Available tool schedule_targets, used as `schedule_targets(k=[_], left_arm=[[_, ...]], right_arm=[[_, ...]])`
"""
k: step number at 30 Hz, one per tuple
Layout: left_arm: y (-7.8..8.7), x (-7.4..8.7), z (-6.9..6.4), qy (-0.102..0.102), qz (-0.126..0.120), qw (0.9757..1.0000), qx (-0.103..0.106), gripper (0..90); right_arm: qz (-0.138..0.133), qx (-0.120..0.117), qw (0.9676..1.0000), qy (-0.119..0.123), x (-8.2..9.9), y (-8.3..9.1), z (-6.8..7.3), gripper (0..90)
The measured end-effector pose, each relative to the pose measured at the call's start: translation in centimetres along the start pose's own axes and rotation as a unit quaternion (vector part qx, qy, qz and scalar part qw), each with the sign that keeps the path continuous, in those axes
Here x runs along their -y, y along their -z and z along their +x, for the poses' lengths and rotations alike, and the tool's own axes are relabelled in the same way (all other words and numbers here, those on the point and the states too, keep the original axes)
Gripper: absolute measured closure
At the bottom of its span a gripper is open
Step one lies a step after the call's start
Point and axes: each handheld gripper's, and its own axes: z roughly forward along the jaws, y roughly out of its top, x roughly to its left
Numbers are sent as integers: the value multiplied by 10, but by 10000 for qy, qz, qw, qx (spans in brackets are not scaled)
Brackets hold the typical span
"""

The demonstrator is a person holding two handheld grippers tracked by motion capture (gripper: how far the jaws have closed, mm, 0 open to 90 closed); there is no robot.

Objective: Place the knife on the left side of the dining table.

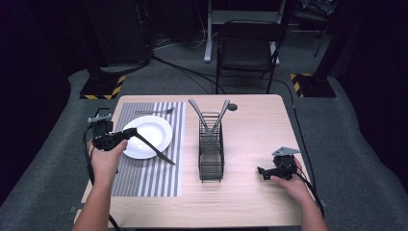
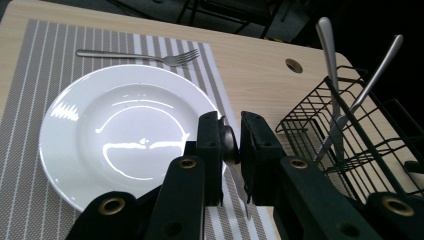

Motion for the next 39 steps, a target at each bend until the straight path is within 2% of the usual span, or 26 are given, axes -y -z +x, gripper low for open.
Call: schedule_targets(k=[13,17,20,21,22,24,25,27,28,29,31,33,34,37,39], left_arm=[[3,18,27,290,-71,9994,-195,758],[4,24,35,457,-84,9987,-223,749],[4,26,39,470,-86,9986,-242,744],[4,29,42,578,-123,9980,-242,742],[4,30,44,537,-125,9982,-240,740],[4,33,47,614,-140,9977,-263,735],[4,34,49,590,-116,9978,-261,732],[3,37,52,704,-186,9969,-291,728],[3,39,54,708,-140,9970,-281,727],[3,40,55,808,-175,9962,-271,725],[3,42,59,799,-140,9963,-266,723],[3,44,61,928,-156,9952,-259,723],[2,45,63,905,-162,9954,-257,722],[2,48,65,1049,-182,9939,-280,720],[1,50,68,1043,-172,9940,-296,717]], right_arm=[[4,-8,10000,-1,0,0,0,0],[4,-9,10000,-1,0,0,0,0],[3,-8,10000,0,0,0,0,0],[3,-8,10000,1,0,0,0,0],[3,-8,10000,1,0,0,0,0],[3,-8,10000,0,0,0,0,0],[4,-8,10000,0,0,0,0,0],[3,-8,10000,-1,0,0,0,0],[3,-8,10000,-1,0,0,0,0],[2,-6,10000,1,0,0,0,0],[3,-9,10000,0,0,0,0,0],[4,-7,10000,-1,0,0,0,0],[4,-6,10000,-1,0,0,0,0],[3,-8,10000,-1,0,0,0,0],[3,-6,10000,-1,0,0,0,0]])
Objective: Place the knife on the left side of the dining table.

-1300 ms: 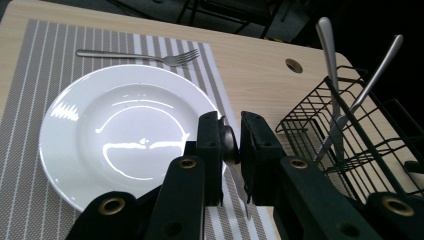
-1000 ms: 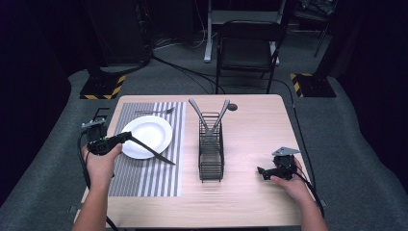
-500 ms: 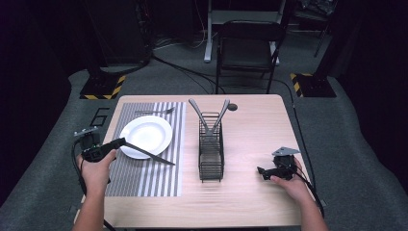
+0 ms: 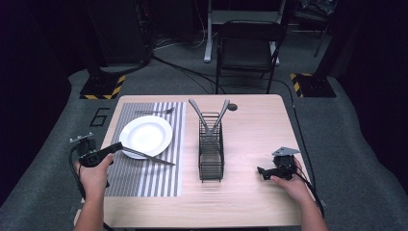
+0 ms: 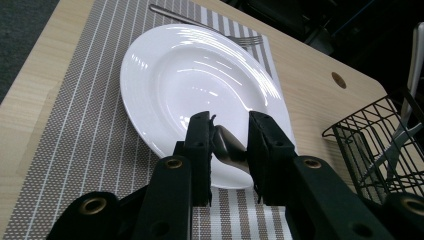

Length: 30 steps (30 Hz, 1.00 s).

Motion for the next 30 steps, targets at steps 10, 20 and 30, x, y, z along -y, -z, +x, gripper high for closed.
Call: schedule_targets(k=[10,20,30], left_arm=[[-5,9,14,346,-53,9993,-99,705],[-10,18,28,669,-66,9977,-109,698],[-16,26,39,838,-92,9963,-145,687]], right_arm=[[0,-1,10000,0,0,0,0,0],[0,0,10000,1,0,0,0,0],[0,0,10000,-2,0,0,0,0]])
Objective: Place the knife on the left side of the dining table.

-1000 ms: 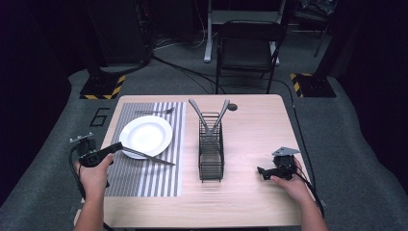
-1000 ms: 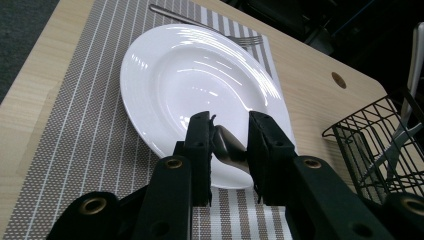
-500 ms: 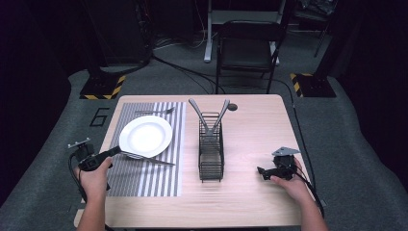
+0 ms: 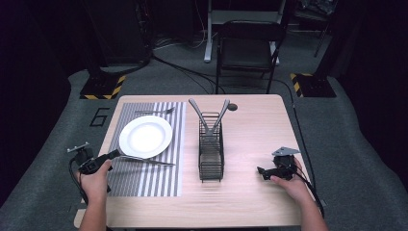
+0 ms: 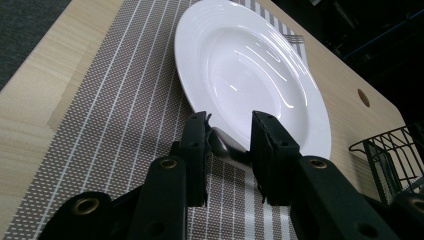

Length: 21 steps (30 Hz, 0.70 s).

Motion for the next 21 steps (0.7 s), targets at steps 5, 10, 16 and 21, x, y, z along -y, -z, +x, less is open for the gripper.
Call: schedule_targets(k=[5,10,16,21], left_arm=[[-3,4,8,112,33,9999,-13,680],[-8,6,15,181,111,9998,-47,674],[-15,6,21,209,180,9995,-133,667],[-19,9,27,281,238,9992,-153,661]], right_arm=[[0,-1,10000,2,0,0,0,0],[0,-3,10000,4,0,0,0,0],[1,-2,10000,5,0,0,0,0],[-1,-1,10000,4,0,0,0,0]])
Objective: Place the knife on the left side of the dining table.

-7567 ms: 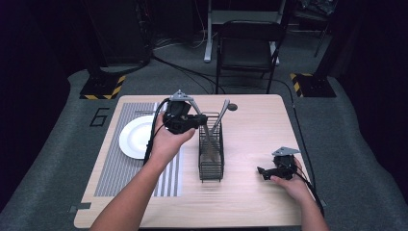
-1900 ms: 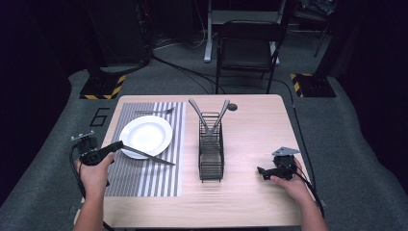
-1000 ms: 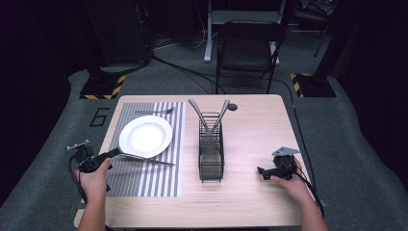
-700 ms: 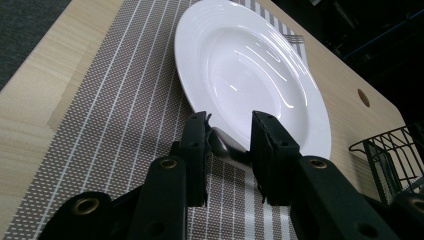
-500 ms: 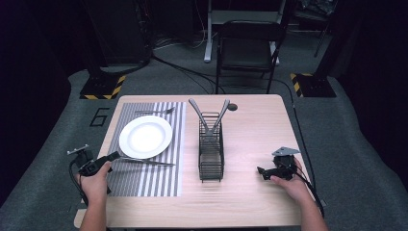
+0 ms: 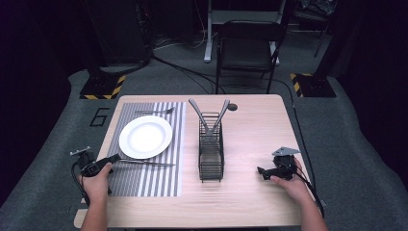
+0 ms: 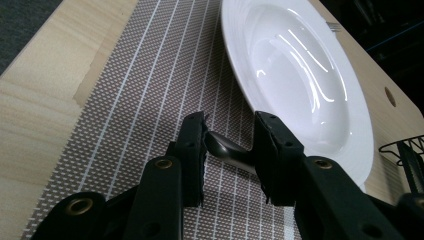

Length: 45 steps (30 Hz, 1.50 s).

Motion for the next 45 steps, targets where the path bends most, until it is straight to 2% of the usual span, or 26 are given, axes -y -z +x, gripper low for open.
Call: schedule_targets(k=[5,16,26,29,41,44,45], left_arm=[[-3,2,4,67,50,10000,-12,657],[-8,1,9,58,124,9999,1,657],[-8,2,11,-50,163,9997,-151,657],[-8,2,12,-29,186,9997,-185,651],[-7,2,14,-65,125,9995,-289,647],[-5,1,13,-26,31,9999,-158,650],[-5,1,13,-63,5,9998,-180,649]], right_arm=[[2,0,10000,0,0,0,0,0],[0,1,10000,-1,0,0,0,0],[1,0,10000,1,0,0,0,0],[0,2,10000,-3,0,0,0,0],[1,0,10000,-1,0,0,0,0],[1,0,10000,-3,0,0,0,0],[1,2,10000,-3,0,0,0,0]])
